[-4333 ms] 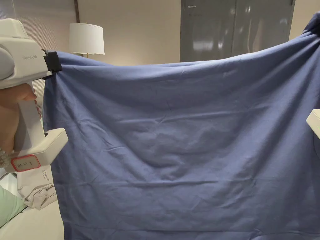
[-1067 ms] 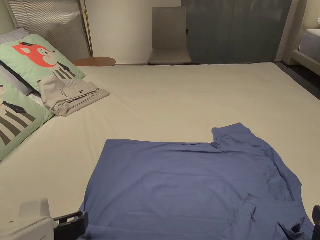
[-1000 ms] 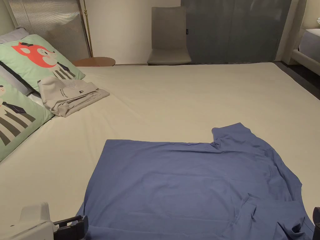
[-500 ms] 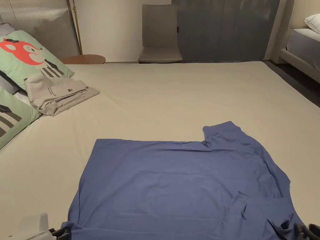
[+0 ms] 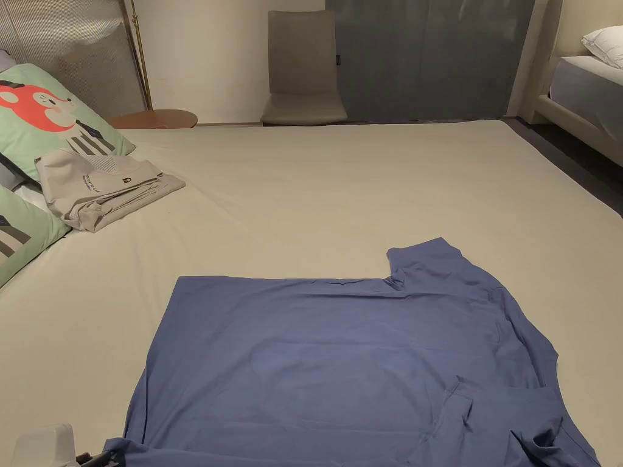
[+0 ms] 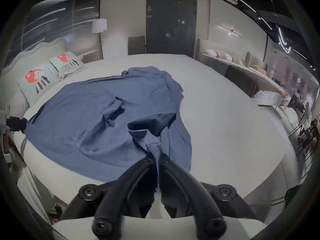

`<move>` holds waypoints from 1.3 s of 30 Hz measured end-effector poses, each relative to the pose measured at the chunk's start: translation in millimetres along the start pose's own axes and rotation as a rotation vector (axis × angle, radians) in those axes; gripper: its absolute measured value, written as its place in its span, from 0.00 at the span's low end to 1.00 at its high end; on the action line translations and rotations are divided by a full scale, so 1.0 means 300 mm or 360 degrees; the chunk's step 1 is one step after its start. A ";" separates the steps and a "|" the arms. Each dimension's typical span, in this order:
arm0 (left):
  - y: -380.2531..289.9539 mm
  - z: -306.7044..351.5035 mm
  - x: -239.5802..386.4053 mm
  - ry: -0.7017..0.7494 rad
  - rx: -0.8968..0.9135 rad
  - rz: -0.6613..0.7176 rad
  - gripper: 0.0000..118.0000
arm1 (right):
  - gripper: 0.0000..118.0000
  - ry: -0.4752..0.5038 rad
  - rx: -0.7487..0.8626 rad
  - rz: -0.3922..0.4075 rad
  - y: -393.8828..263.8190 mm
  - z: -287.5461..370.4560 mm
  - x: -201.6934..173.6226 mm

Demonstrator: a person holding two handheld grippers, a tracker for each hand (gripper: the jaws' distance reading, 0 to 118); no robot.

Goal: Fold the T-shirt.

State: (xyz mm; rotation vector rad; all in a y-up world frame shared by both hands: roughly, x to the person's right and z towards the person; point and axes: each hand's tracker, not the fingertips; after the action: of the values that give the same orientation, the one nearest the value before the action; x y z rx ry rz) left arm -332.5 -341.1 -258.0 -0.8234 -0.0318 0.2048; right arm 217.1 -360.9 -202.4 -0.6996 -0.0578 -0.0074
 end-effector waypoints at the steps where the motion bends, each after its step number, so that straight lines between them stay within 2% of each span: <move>1: 0.006 0.002 0.000 0.0000 0.0003 0.0002 0.07 | 0.02 0.0010 0.0032 -0.0031 0.007 0.010 0.009; 7: 0.141 0.014 -0.003 -0.0009 0.0101 0.0066 0.06 | 0.02 0.0019 0.0248 -0.0281 0.144 0.039 0.088; 11: 0.289 -0.026 0.029 -0.0033 0.0180 0.0127 0.06 | 0.02 0.0017 0.0280 -0.0300 0.283 -0.031 0.095; 13: 0.355 -0.085 0.058 0.0004 0.0182 0.0072 0.06 | 0.02 0.0020 0.0273 -0.0326 0.342 -0.095 0.091; 17: 0.465 -0.251 0.084 0.0057 0.0128 0.0052 0.06 | 0.02 -0.0007 0.0153 -0.0431 0.443 -0.273 0.085; 25: 0.543 -0.512 0.072 0.0152 -0.0020 0.0122 0.06 | 0.02 -0.0113 -0.0097 -0.0338 0.495 -0.515 0.067; 31: 0.528 -0.573 0.069 0.0201 -0.0065 0.0130 0.06 | 0.03 -0.0134 -0.0177 -0.0306 0.479 -0.588 0.067; 32: 0.528 -0.568 0.068 0.0205 -0.0048 0.0151 0.16 | 0.05 -0.0132 -0.0172 -0.0303 0.479 -0.585 0.068; 33: 0.526 -0.554 0.072 0.0249 -0.0007 0.0161 0.35 | 0.14 -0.0133 -0.0163 -0.0301 0.481 -0.581 0.068; 34: 0.527 -0.540 0.074 0.0337 0.0050 0.0142 0.57 | 0.33 -0.0164 -0.0144 -0.0297 0.487 -0.573 0.067; 35: 0.526 -0.514 0.078 0.0373 0.0104 0.0103 0.79 | 0.66 -0.0196 -0.0124 -0.0294 0.491 -0.560 0.072; 36: 0.523 -0.477 0.081 0.0342 0.0167 0.0058 0.86 | 0.82 -0.0210 -0.0105 -0.0296 0.495 -0.542 0.078; 37: 0.522 -0.440 0.088 0.0313 0.0243 0.0023 0.86 | 0.88 -0.0238 -0.0032 -0.0295 0.499 -0.510 0.080; 39: 0.516 -0.355 0.114 0.0323 0.0386 -0.0039 0.86 | 0.86 -0.0289 0.0169 -0.0211 0.508 -0.435 0.063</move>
State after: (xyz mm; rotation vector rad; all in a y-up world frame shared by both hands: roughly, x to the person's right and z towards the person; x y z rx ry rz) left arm -313.6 -309.4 -445.2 -0.5986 0.1710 0.0984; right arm 246.7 -327.9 -399.1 -0.5879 -0.2768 -0.0677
